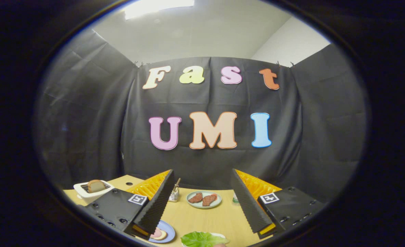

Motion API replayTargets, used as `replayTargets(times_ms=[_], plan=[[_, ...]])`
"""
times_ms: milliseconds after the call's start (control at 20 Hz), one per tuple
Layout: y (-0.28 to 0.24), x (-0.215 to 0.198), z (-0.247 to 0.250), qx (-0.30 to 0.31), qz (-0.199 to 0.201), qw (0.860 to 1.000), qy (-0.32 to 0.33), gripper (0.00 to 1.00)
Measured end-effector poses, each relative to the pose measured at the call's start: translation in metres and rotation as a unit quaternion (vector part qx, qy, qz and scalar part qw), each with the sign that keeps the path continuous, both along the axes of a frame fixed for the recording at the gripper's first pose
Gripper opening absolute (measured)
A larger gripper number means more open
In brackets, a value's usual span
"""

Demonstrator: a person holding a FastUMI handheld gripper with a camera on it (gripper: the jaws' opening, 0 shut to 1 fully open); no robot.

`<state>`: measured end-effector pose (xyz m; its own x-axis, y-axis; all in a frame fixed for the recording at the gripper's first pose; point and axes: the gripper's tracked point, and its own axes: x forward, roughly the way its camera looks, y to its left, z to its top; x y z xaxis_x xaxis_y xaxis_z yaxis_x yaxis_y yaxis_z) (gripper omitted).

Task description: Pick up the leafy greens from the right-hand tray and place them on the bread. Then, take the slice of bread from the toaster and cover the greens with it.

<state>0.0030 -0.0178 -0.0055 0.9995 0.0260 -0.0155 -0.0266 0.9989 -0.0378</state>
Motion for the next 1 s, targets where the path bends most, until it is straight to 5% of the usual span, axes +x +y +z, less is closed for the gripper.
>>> replayTargets(times_ms=[550, 1000], plan=[[-0.009, 0.001, -0.006, -0.009, 0.009, 1.0, 0.004, 1.0], [-0.012, 0.004, -0.036, -0.078, 0.08, 0.993, 0.05, 1.0]])
